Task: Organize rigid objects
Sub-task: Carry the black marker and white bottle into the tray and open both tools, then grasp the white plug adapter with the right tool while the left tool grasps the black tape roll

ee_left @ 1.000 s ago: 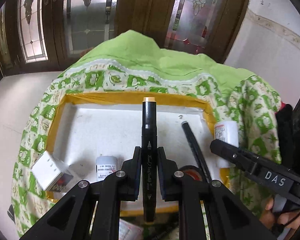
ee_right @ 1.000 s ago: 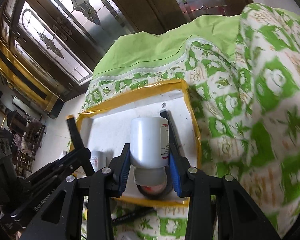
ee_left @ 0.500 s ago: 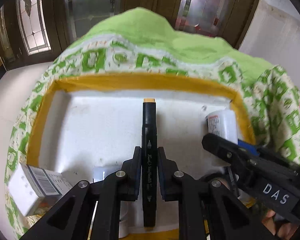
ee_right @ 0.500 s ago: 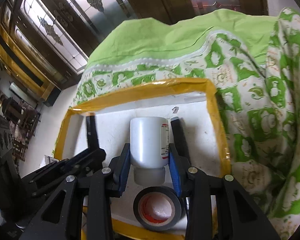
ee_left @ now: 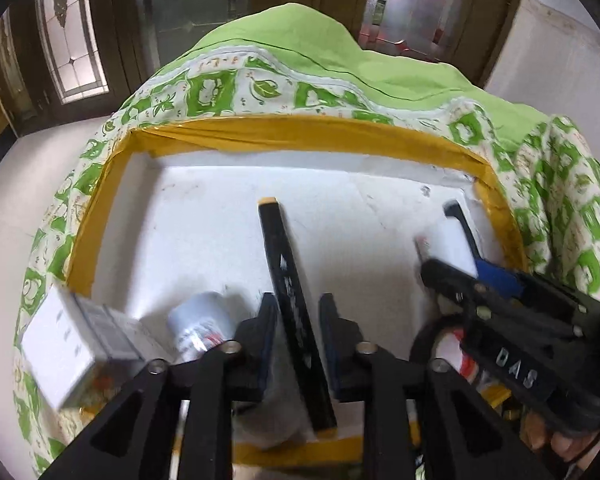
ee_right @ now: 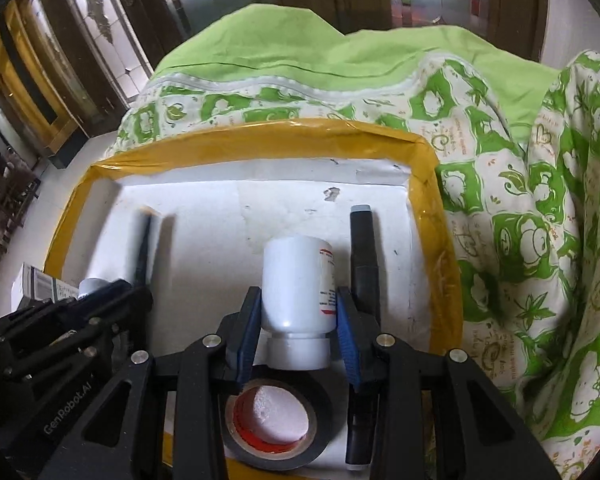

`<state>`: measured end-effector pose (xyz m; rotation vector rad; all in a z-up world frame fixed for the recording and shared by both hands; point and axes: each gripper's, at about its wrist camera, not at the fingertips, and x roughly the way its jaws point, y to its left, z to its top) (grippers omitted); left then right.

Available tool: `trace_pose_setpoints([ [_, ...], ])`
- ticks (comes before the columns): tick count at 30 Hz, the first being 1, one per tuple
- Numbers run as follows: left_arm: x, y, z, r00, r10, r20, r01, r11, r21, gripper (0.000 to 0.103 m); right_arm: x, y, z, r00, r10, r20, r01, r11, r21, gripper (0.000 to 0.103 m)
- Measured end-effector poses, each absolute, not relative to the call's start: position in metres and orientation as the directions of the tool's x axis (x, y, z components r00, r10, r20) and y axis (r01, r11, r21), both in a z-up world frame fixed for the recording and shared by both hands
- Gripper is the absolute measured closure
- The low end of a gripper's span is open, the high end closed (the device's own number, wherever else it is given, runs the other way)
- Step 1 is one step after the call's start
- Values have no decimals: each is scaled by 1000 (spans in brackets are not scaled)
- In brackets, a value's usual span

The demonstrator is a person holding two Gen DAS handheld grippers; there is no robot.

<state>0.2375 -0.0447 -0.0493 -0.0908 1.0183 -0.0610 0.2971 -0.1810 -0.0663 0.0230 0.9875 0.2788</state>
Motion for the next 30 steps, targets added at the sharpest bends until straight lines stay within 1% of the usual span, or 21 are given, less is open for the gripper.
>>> trace_pose_setpoints([
  [1,233,-47,-47,528,-86,-845,14,996,-93,63,295,-182,-64,524,252,-814,-221,963,155,65],
  [2,225,-48,-42,543,-79,-836,22,997,-80,54,291,-185,-62,533,263,-804,-214,962,172,61],
  [3,217,-49,-38,553,-80,-830,27,997,-78,48,289,-187,-60,541,272,-796,-207,960,188,55],
  [4,212,-50,-35,558,-82,-826,30,996,-79,47,285,-192,-56,551,286,-784,-195,958,212,53],
  [7,182,-48,-22,581,-107,-807,43,994,-101,45,273,-201,-47,564,308,-766,-177,951,253,52],
  [8,168,-47,-19,591,-112,-799,43,993,-106,41,268,-205,-43,567,320,-759,-171,947,271,52],
  [9,149,-42,-16,604,-112,-789,37,993,-113,37,263,-209,-40,571,329,-752,-167,944,286,49],
  [10,137,-39,-16,612,-112,-783,30,992,-119,36,256,-213,-35,578,340,-742,-161,939,305,46],
  [13,92,-26,-22,618,-101,-780,-2,992,-130,35,237,-222,-28,588,355,-727,-160,932,326,44],
  [16,55,-10,-38,601,-63,-797,-57,991,-121,35,215,-226,-25,592,371,-715,-172,925,338,41],
  [17,47,-3,-43,579,-44,-814,-92,989,-119,35,207,-227,-26,587,379,-716,-176,922,344,40],
  [19,45,2,-42,584,-45,-810,-122,982,-143,35,190,-231,-32,563,397,-725,-178,915,363,40],
  [22,41,10,-33,628,-45,-777,-150,973,-177,35,173,-236,-42,517,424,-744,-171,903,395,39],
  [26,42,15,-44,585,-34,-810,-190,966,-178,35,151,-243,-62,412,513,-753,-148,853,501,39],
  [30,41,20,-47,572,-30,-820,-217,958,-187,35,137,-240,-62,412,502,-761,-174,863,475,39],
])
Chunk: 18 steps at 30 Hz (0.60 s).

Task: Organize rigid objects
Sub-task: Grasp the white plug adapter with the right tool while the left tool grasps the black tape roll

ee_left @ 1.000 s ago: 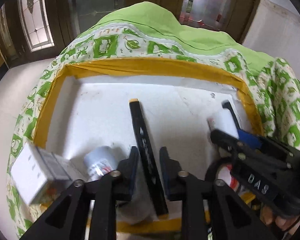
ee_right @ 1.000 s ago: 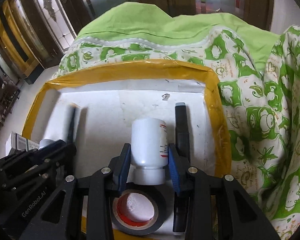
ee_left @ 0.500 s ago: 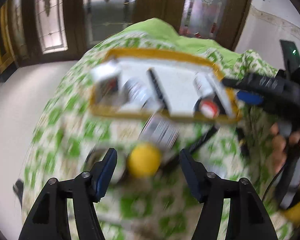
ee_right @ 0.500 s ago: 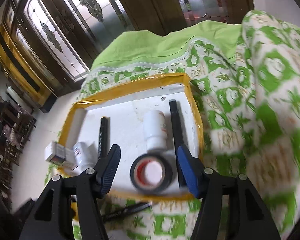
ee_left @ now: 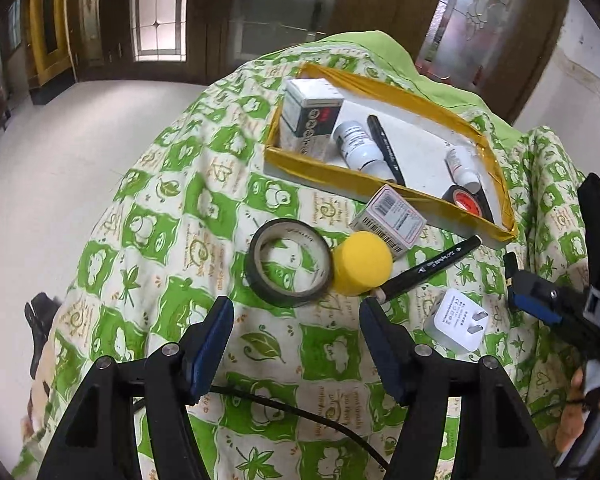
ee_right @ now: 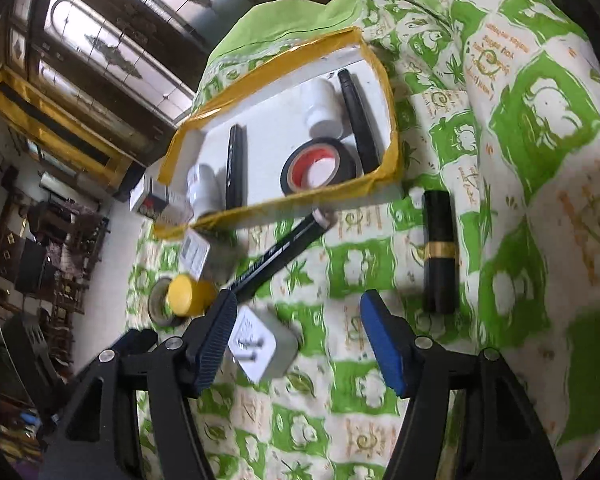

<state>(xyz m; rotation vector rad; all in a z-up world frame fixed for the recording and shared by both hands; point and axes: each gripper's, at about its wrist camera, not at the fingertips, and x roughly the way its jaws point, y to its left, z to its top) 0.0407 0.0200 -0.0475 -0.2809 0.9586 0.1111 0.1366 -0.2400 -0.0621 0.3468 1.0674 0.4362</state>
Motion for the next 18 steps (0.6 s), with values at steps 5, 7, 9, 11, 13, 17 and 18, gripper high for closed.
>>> trace_pose_setpoints([
  [5,40,23,-50,569,-38,-821,-231,951,-204,35,132,-231,-64,411,474,-779,-205,880,428,39],
  [7,40,24,-50,569,-39,-821,-233,950,-206,35,132,-224,-68,399,468,-788,-226,883,410,39],
  [9,40,25,-51,569,-40,-822,-234,950,-208,35,133,-213,-72,372,471,-800,-261,880,396,39],
  [11,40,24,-51,569,-41,-821,-232,950,-208,35,132,-202,-76,340,483,-807,-297,869,395,39],
  [13,40,23,-50,571,-39,-820,-226,953,-203,35,129,-194,-79,320,482,-816,-334,863,378,39],
  [17,42,18,-51,567,-34,-823,-210,960,-184,35,124,-175,-84,317,433,-844,-399,868,295,40],
  [18,43,16,-51,566,-33,-824,-206,962,-180,35,124,-172,-85,317,420,-850,-409,870,277,40],
])
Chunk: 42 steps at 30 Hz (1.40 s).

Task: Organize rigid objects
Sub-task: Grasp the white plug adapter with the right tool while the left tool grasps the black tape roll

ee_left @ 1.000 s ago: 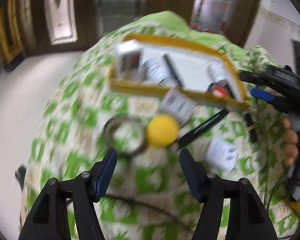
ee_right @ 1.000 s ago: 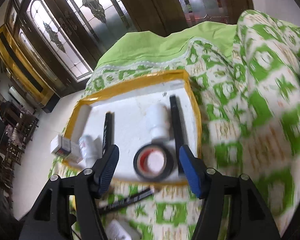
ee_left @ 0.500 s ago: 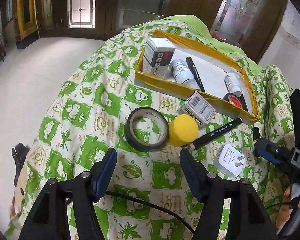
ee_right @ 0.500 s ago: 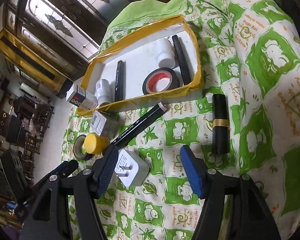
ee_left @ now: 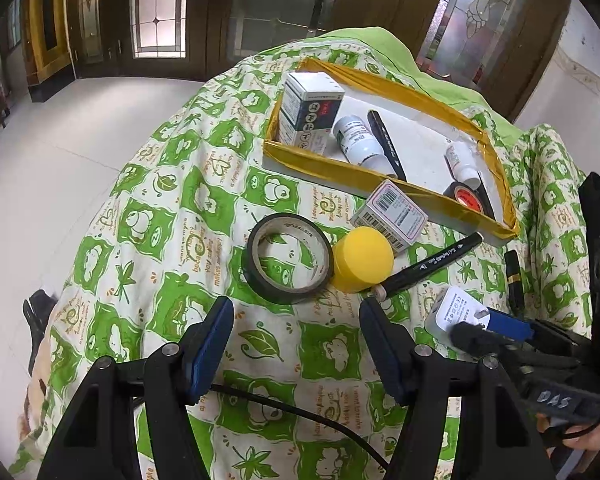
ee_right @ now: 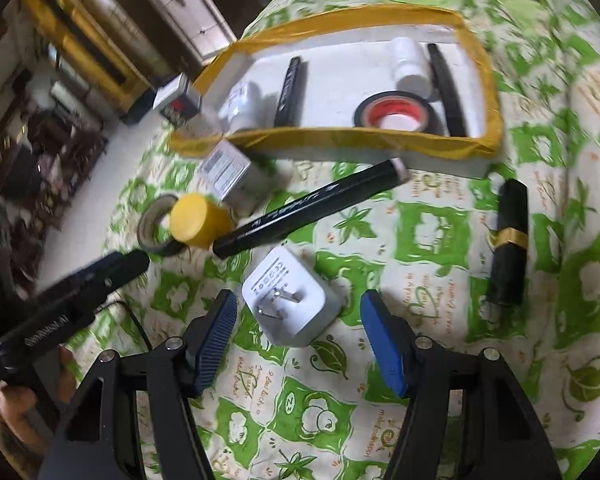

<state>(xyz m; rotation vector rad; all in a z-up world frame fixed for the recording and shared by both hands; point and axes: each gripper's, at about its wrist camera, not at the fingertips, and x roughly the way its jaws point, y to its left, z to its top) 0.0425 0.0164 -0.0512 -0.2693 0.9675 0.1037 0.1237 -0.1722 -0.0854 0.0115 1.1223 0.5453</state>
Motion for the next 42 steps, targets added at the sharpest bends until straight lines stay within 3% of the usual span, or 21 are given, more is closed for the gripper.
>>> trace_pose_setpoints([
  [5,45,13,-53,559,-28,-829,-198,966,-166,35,124,-158,-93,325,361,-874,-455,870,190,40],
  [9,45,13,-53,562,-27,-827,-196,967,-165,35,121,-152,-93,345,325,-881,-485,865,129,50],
  [14,45,12,-54,557,-22,-830,-194,969,-156,35,116,-146,-89,380,280,-882,-506,861,56,55],
  [22,51,9,-59,546,15,-838,-197,974,-111,35,122,-169,-81,363,287,-887,-420,900,119,57],
  [27,64,7,-67,537,142,-831,-221,975,24,34,120,-172,-80,349,304,-887,-408,901,148,57],
  [35,84,-6,-78,541,190,-819,-144,981,132,34,119,-178,-79,338,314,-887,-397,902,169,57],
  [42,89,-3,-82,528,190,-827,-138,981,137,41,119,-174,-81,338,309,-889,-403,901,160,57],
])
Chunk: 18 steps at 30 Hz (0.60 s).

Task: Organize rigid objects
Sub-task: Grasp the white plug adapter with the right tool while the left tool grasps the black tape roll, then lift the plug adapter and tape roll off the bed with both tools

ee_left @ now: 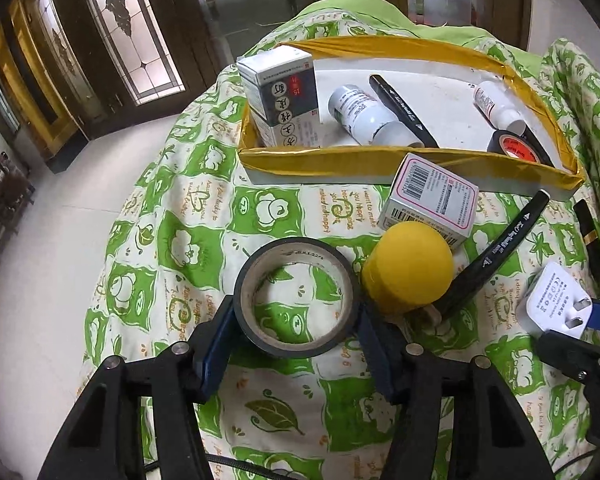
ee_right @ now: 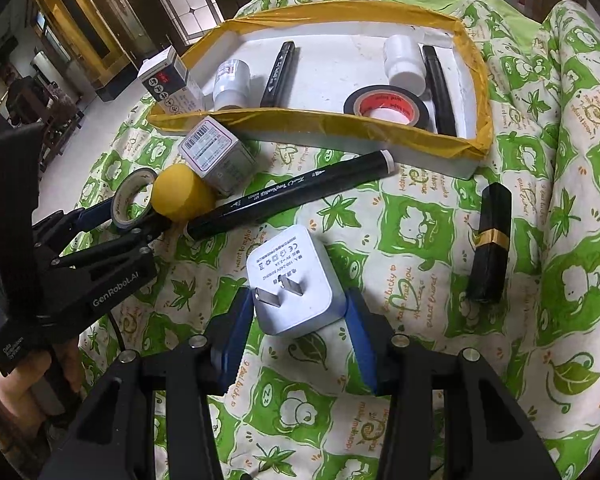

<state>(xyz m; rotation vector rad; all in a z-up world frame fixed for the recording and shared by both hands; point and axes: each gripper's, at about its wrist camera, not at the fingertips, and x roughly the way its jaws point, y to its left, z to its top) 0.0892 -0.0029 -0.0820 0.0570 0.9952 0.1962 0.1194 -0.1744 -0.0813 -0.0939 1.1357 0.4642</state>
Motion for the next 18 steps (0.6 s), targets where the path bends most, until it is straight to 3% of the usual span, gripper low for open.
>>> trace_pose_setpoints([
  [7,82,-20,-84,522,185,-832,-97,983,158,41,120,-170,-84,343,298,-891,-411,900,143,57],
  [12,77,-21,-84,500,100,-860,-83,994,67,41,120,-167,-88,339,287,-896,-419,899,130,57],
  [18,75,-21,-84,494,101,-864,-78,994,72,41,122,-163,-93,331,278,-902,-428,896,119,58],
])
